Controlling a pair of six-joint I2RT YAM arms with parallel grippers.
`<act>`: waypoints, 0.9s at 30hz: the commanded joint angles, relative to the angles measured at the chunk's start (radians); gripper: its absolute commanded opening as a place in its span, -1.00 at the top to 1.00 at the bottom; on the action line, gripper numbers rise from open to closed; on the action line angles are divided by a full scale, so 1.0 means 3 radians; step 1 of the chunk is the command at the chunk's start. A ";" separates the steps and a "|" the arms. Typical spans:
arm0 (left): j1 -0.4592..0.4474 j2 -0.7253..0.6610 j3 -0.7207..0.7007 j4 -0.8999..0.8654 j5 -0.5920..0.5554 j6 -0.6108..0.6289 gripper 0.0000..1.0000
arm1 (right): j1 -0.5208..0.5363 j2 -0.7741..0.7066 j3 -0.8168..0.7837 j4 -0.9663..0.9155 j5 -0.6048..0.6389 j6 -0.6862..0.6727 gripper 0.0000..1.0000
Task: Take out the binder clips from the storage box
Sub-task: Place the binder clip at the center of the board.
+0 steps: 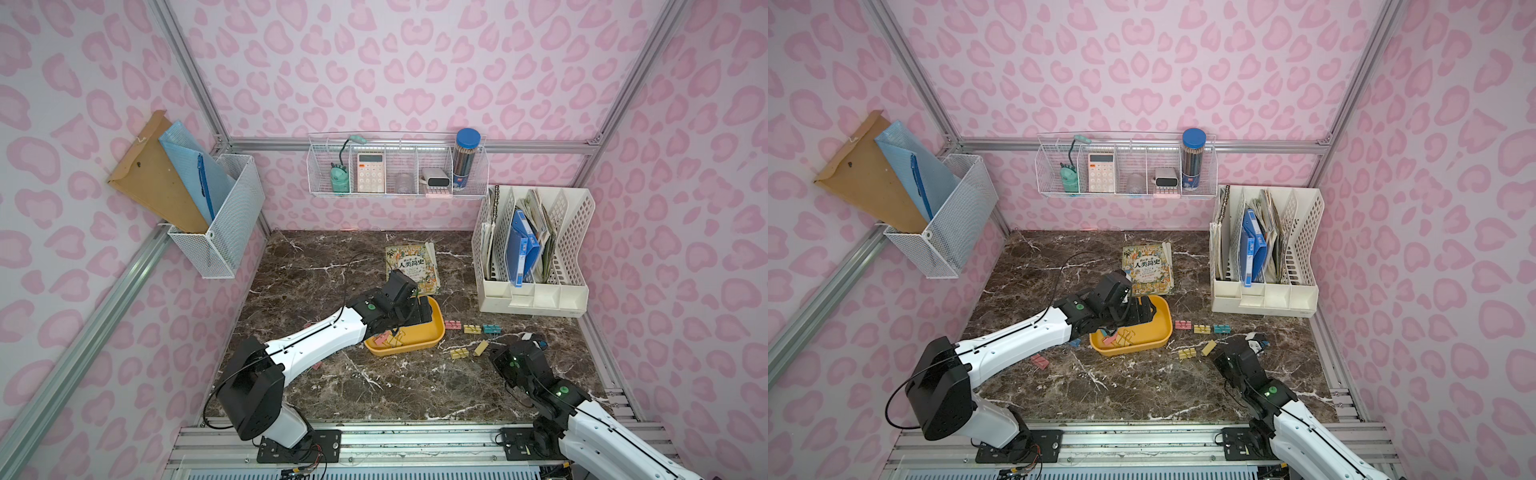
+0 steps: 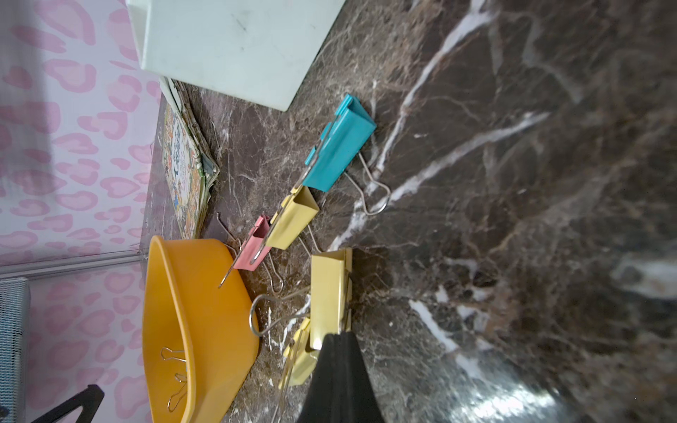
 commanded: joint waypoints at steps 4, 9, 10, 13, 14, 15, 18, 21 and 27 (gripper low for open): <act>0.0000 0.0003 0.0013 -0.0047 -0.0034 0.0031 -0.89 | 0.0013 -0.0045 0.0011 -0.0071 -0.0022 -0.0040 0.83; 0.0000 0.0013 -0.0009 -0.0031 -0.0044 0.0021 -0.88 | 0.0031 0.0004 0.0036 0.0008 -0.0213 -0.0174 0.73; 0.0000 0.0018 -0.0004 -0.0030 -0.0045 0.0024 -0.88 | 0.0039 0.0045 0.0055 0.0002 -0.0255 -0.0179 0.72; 0.0000 0.0038 0.0012 -0.0034 -0.0049 0.0026 -0.88 | 0.0073 0.0144 0.0065 0.0098 -0.0355 -0.0205 0.79; 0.0000 0.0050 0.0018 -0.0038 -0.0052 0.0033 -0.88 | 0.0092 0.0174 0.0064 0.0095 -0.0346 -0.0205 0.81; -0.0001 0.0048 0.0027 -0.0039 -0.0052 0.0030 -0.88 | 0.0111 0.0190 0.0067 0.0064 -0.0318 -0.0198 0.84; 0.0000 0.0051 0.0024 -0.0048 -0.0052 0.0044 -0.88 | 0.0182 0.0162 0.0016 -0.0003 -0.0220 -0.0139 0.93; -0.0001 0.0042 0.0008 -0.0058 -0.0060 0.0041 -0.87 | 0.0205 0.0034 -0.0035 -0.0135 -0.0134 -0.0068 0.97; 0.0005 0.0056 0.0002 -0.0071 -0.0069 0.0041 -0.87 | 0.0169 -0.0165 0.0003 -0.0240 -0.0160 -0.0136 0.63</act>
